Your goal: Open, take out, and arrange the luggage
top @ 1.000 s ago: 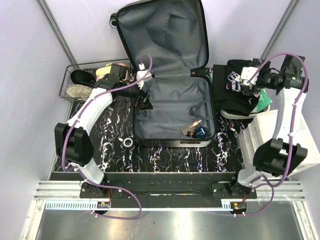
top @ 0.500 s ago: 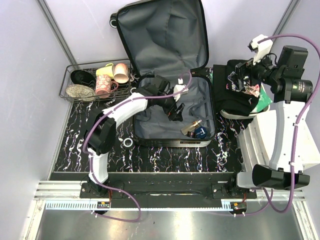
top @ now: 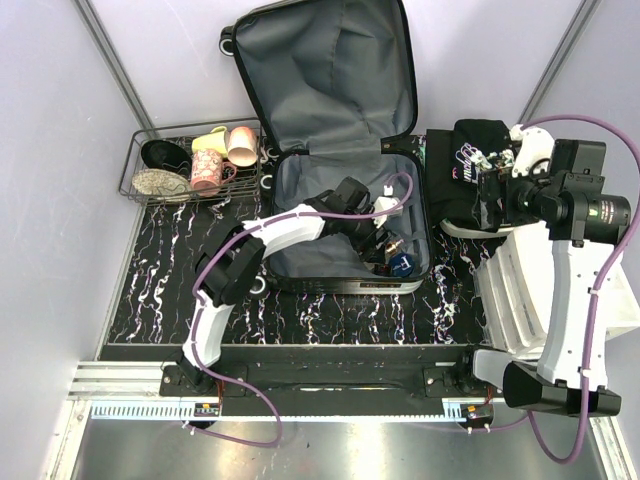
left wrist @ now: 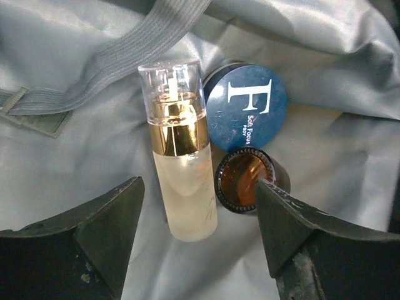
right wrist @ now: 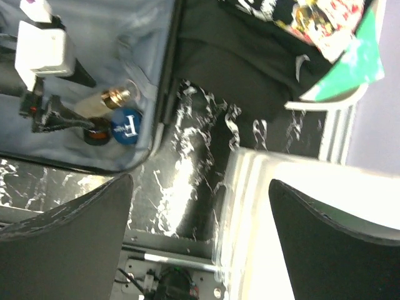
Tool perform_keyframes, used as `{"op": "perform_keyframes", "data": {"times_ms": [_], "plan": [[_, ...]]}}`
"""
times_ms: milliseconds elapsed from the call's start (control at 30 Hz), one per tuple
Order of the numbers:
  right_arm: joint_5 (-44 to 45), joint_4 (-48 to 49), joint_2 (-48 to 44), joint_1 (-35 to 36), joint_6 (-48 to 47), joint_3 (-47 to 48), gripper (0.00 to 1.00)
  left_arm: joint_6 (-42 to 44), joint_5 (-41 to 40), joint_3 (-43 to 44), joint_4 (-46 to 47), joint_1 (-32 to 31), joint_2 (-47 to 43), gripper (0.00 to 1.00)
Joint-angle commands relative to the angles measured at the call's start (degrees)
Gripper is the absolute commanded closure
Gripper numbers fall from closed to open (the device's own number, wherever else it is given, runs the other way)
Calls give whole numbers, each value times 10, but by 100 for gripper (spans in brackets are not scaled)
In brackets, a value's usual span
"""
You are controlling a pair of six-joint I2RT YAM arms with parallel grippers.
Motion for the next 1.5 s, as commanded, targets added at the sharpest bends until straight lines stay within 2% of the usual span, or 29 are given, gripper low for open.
{"op": "perform_keyframes", "data": {"times_ms": [0,200,500,600,833,933,1000,1133,1267,1467], "plan": [[108,-88,-11,-1,7,21,2,-8,-38,19,43,-17,16,26],[222,-182,-9,-2,-10,12,5,-16,-43,24,47,-28,24,28],[271,-175,-53,-9,-29,-114,7,-15,-33,11,54,-28,10,24],[240,-182,-45,-35,-26,-109,9,-10,-33,4,60,-27,3,22],[179,-150,8,-39,-18,-72,15,-18,-23,-9,67,-27,-12,17],[190,-162,38,-39,-17,-32,15,-20,-22,-3,58,-21,-33,9],[177,-163,36,-39,-20,0,14,-17,-18,-19,78,-12,-78,5],[70,-136,39,-31,-6,60,17,-4,-10,-31,109,4,-137,1],[104,-79,91,40,-10,71,19,-44,40,-2,93,27,-150,2],[136,-36,179,81,-30,93,22,-52,54,-24,67,62,-186,2]]}}
